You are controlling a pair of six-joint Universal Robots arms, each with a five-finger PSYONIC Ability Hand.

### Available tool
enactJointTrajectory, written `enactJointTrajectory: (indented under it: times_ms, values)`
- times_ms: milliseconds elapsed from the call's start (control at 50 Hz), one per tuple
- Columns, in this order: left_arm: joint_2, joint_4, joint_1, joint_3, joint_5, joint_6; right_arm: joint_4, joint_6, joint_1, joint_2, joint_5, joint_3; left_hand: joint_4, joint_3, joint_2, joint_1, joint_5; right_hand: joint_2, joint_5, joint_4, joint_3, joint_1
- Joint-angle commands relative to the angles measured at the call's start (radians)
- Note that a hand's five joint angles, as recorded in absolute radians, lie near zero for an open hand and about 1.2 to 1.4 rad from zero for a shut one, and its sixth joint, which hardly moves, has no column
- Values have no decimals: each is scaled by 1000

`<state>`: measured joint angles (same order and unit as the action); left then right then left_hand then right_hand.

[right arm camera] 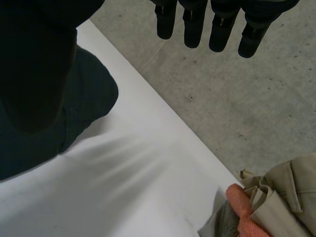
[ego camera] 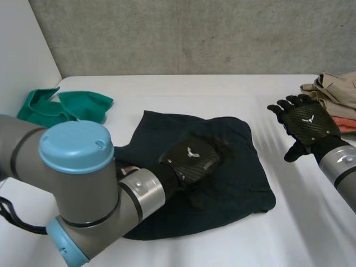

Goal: Fold the laundry.

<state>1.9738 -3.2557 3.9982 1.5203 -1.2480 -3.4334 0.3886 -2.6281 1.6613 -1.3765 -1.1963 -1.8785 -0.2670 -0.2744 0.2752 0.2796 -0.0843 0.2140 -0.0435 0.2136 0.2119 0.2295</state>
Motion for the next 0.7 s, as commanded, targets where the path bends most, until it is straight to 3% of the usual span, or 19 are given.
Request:
enactJointTrajectory:
  times_ms: [20,100,180,360,420,580,700]
  values:
    - [-128,11,77,9,-275,10,-201,-7,15,-16,0,103,9,17,-18,-22,1,-39,44,-39,-37,-55]
    - [-179,5,124,64,-347,6,-420,-55,31,-7,0,212,18,26,-26,-31,10,-39,44,-39,-37,-55]
    - [-187,-6,168,116,-344,0,-551,-136,38,49,6,306,18,26,-26,-31,10,-39,44,-39,-37,-55]
    - [-222,8,232,259,-343,-3,-551,-178,147,123,-48,334,-81,-74,73,69,-89,-7,12,-7,-5,-23]
    - [-302,7,234,333,-343,-7,-563,-139,161,108,-48,299,-131,-124,123,119,-140,193,-189,194,196,178]
    - [-389,44,225,474,-343,-73,-616,49,178,37,-49,113,-158,-151,150,145,-166,191,-187,191,193,175]
    - [-363,39,242,550,-346,-141,-469,49,218,51,-60,21,-143,-136,135,131,-151,206,-202,206,208,190]
